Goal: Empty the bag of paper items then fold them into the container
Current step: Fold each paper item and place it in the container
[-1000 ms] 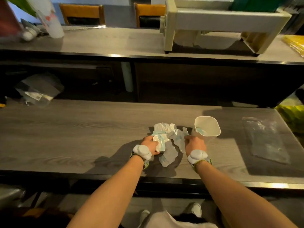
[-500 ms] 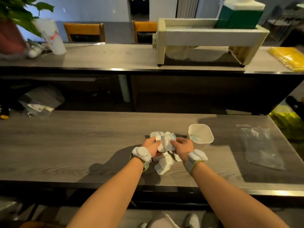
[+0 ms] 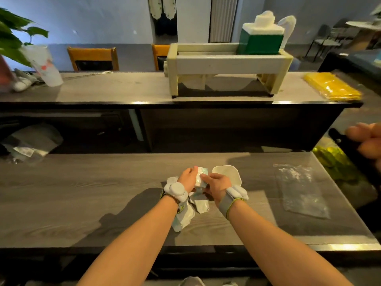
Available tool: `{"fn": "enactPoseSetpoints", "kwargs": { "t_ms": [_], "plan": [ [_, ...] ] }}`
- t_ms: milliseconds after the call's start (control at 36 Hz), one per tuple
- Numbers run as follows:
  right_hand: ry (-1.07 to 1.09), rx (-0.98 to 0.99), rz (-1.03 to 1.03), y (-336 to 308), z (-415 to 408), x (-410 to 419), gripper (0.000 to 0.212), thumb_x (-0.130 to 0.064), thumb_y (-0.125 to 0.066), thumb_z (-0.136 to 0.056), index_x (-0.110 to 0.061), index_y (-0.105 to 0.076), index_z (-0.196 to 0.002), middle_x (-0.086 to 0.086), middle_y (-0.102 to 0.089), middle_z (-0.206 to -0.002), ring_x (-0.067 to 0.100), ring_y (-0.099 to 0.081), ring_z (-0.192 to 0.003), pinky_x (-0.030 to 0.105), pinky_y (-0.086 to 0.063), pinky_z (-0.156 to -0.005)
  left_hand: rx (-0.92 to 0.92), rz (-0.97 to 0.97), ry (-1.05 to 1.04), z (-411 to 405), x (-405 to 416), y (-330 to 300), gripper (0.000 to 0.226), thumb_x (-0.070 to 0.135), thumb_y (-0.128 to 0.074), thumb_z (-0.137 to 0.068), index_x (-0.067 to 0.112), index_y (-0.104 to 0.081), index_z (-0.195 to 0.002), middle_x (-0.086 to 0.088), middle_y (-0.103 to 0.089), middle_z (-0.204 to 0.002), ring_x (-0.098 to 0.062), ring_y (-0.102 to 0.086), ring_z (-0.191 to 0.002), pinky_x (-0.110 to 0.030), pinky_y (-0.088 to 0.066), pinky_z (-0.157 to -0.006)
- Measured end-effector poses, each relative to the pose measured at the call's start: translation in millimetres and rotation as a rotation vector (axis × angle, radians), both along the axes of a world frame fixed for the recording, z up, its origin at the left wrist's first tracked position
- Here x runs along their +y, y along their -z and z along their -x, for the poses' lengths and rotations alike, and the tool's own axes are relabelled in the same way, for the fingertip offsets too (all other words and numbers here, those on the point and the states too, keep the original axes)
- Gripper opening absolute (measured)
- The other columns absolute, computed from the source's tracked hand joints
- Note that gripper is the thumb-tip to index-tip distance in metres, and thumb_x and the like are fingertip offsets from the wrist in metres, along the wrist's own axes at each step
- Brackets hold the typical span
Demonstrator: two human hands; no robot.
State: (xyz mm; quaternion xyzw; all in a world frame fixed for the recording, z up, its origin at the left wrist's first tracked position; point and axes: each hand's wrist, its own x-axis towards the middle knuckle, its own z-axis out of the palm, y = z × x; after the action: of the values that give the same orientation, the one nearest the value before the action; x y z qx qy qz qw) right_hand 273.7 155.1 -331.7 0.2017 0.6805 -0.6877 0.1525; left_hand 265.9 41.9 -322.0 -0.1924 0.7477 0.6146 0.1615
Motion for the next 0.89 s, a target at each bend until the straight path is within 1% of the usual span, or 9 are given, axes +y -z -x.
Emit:
{"fn": "enactPoseSetpoints", "kwargs": {
  "t_ms": [83, 194, 278, 333, 444, 556, 639, 778, 889],
  "plan": [
    [0.012, -0.006, 0.051, -3.2, 8.2, 13.4, 0.022, -0.018, -0.074, -0.083, -0.001, -0.067, -0.094, 0.014, -0.067, -0.08, 0.027, -0.069, -0.069, 0.037, -0.062, -0.067, -0.024, -0.016, -0.018, 12.3, 19.8, -0.1, 0.055, 0.049, -0.033, -0.097, 0.011, -0.048, -0.135, -0.014, -0.055, -0.134, -0.035, -0.053, -0.123, -0.045, -0.044, -0.104],
    [-0.034, -0.013, -0.01, -12.9, 16.1, 28.3, 0.02, -0.025, -0.066, -0.09, -0.008, -0.063, -0.08, 0.005, -0.059, -0.068, 0.014, -0.057, -0.058, 0.022, -0.051, -0.054, -0.047, -0.07, -0.072, 22.7, 42.3, -5.6, 0.059, 0.054, -0.032, -0.095, 0.015, -0.048, -0.137, -0.014, -0.052, -0.139, -0.036, -0.051, -0.126, -0.047, -0.039, -0.109],
    [-0.045, 0.0, -0.094, -14.6, 26.1, 48.1, 0.02, -0.033, -0.066, -0.088, -0.014, -0.065, -0.082, 0.005, -0.063, -0.078, 0.018, -0.059, -0.073, 0.029, -0.05, -0.066, -0.056, -0.101, -0.101, 32.4, 59.7, -7.6, 0.057, 0.054, -0.032, -0.096, 0.016, -0.052, -0.133, -0.013, -0.057, -0.133, -0.033, -0.055, -0.121, -0.046, -0.042, -0.107],
    [-0.048, -0.001, -0.124, -14.0, 33.8, 62.6, 0.022, -0.035, -0.069, -0.085, -0.014, -0.068, -0.089, 0.004, -0.068, -0.082, 0.019, -0.062, -0.08, 0.028, -0.05, -0.064, -0.053, -0.118, -0.086, 38.8, 72.4, -6.8, 0.057, 0.056, -0.032, -0.095, 0.016, -0.053, -0.131, -0.012, -0.059, -0.132, -0.032, -0.057, -0.12, -0.045, -0.043, -0.106],
    [-0.043, -0.005, -0.208, -16.5, 43.6, 81.8, 0.027, -0.037, -0.071, -0.082, -0.011, -0.07, -0.086, 0.007, -0.068, -0.078, 0.017, -0.06, -0.066, 0.025, -0.043, -0.053, 0.055, 0.099, -0.167, 46.7, 75.7, 0.6, 0.052, 0.044, -0.027, -0.099, 0.008, -0.056, -0.122, -0.013, -0.061, -0.123, -0.034, -0.057, -0.112, -0.038, -0.044, -0.096],
    [-0.03, -0.053, -0.287, -19.8, 48.8, 94.4, 0.027, -0.036, -0.07, -0.084, -0.009, -0.068, -0.089, 0.005, -0.061, -0.066, 0.017, -0.052, -0.056, 0.025, -0.038, -0.049, -0.022, 0.363, -0.031, 49.6, 60.1, 14.3, 0.037, 0.03, -0.042, -0.093, 0.002, -0.066, -0.094, -0.019, -0.067, -0.103, -0.034, -0.06, -0.088, -0.03, -0.038, -0.07],
    [-0.065, -0.048, -0.392, -17.2, 51.3, 97.2, 0.029, -0.038, -0.071, -0.081, -0.009, -0.068, -0.084, 0.005, -0.06, -0.062, 0.019, -0.051, -0.053, 0.026, -0.039, -0.051, -0.092, 0.347, 0.067, 50.3, 55.7, 30.3, 0.036, 0.035, -0.057, -0.086, 0.01, -0.058, -0.06, -0.012, -0.062, -0.075, -0.028, -0.057, -0.072, -0.028, -0.038, -0.064],
    [-0.143, -0.058, -0.495, -7.6, 56.7, 94.4, 0.03, -0.041, -0.071, -0.079, -0.011, -0.069, -0.081, 0.003, -0.062, -0.061, 0.02, -0.055, -0.056, 0.028, -0.043, -0.054, -0.133, 0.32, 0.084, 55.5, 52.4, 55.1, 0.031, 0.032, -0.063, -0.072, 0.002, -0.067, -0.064, -0.015, -0.071, -0.073, -0.027, -0.064, -0.069, -0.033, -0.052, -0.066],
    [-0.295, -0.06, -0.649, -5.4, 62.3, 87.8, 0.024, -0.042, -0.067, -0.081, -0.018, -0.069, -0.083, 0.005, -0.071, -0.079, 0.027, -0.068, -0.077, 0.037, -0.057, -0.075, -0.138, 0.246, 0.03, 63.9, 47.8, 83.4, 0.026, 0.034, -0.063, -0.057, 0.008, -0.066, -0.052, -0.014, -0.069, -0.061, -0.035, -0.071, -0.07, -0.046, -0.059, -0.072]
  ]
}}
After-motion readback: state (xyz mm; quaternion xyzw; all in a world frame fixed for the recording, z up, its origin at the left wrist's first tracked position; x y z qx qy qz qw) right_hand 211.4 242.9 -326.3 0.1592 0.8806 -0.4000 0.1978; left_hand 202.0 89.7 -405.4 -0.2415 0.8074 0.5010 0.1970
